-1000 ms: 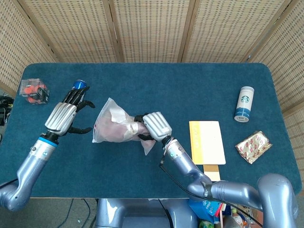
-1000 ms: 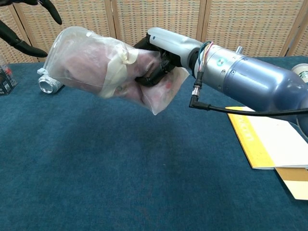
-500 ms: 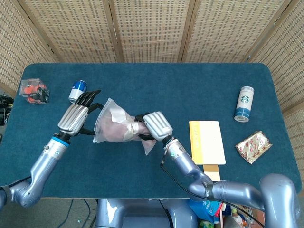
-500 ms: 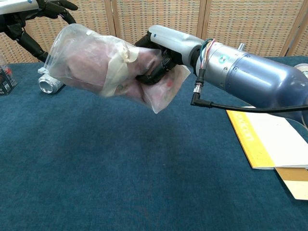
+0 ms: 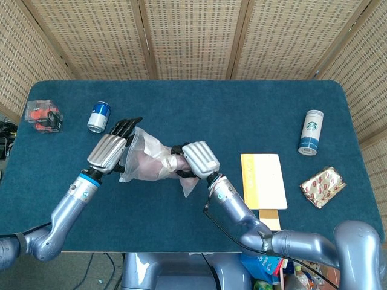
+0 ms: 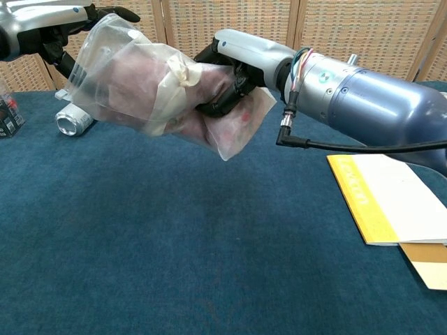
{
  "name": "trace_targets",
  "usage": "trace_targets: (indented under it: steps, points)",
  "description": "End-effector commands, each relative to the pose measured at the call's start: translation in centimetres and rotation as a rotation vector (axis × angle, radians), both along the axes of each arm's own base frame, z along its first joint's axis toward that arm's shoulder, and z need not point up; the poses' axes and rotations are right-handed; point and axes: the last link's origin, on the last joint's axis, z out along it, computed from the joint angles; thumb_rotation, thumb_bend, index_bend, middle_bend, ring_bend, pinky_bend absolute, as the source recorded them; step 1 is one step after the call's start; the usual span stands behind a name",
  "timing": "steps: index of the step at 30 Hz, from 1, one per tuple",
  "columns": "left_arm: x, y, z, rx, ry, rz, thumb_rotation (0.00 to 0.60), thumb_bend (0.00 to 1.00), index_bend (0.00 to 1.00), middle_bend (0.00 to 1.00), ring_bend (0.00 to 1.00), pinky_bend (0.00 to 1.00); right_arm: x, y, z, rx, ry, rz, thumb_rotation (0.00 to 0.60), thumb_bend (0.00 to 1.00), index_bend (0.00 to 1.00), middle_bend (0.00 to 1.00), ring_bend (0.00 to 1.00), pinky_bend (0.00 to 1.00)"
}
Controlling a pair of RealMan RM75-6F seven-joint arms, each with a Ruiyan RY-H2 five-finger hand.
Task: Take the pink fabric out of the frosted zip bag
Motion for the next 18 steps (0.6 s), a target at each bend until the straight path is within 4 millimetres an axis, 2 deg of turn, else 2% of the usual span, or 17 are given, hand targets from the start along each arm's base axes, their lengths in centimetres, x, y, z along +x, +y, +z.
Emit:
trace_targets:
  steps: [1,5,7,8,10,18]
  points:
    - [0.3,0.0,-0.5,-0.003,0.008,0.0,0.6,0.28,0.39,0.0,0.0,0.0,0.0,0.1,0.0,0.0,0.002,0.002,0.6,0.77,0.69,0.66,0.53,0.62]
    - [0.3,0.0,-1.2,-0.015,0.003,0.006,0.6,0.47,0.52,0.0,0.0,0.0,-0.2,0.2,0.0,0.003,0.012,0.008,0.6,0.78,0.69,0.66,0.53,0.62]
    - [0.4,0.0,-1.5,-0.021,-0.009,0.009,0.6,0.6,0.6,0.0,0.0,0.0,-0.2,0.2,0.0,0.003,0.018,0.013,0.6,0.78,0.69,0.66,0.53,0.62]
    - [0.4,0.0,-1.7,-0.025,-0.013,0.01,0.6,0.63,0.62,0.0,0.0,0.0,-0.3,0.3,0.1,0.003,0.021,0.016,0.6,0.78,0.69,0.66,0.53,0.62]
    - [0.4,0.0,-2.0,-0.026,-0.012,0.011,0.6,0.66,0.65,0.0,0.0,0.0,-0.4,0.3,0.1,0.002,0.025,0.019,0.6,0.78,0.69,0.66,0.53,0.62]
    - [0.5,0.0,-2.6,-0.023,-0.02,0.009,0.6,0.67,0.7,0.0,0.0,0.0,-0.9,0.6,0.4,0.005,0.044,0.035,0.6,0.79,0.69,0.65,0.53,0.62]
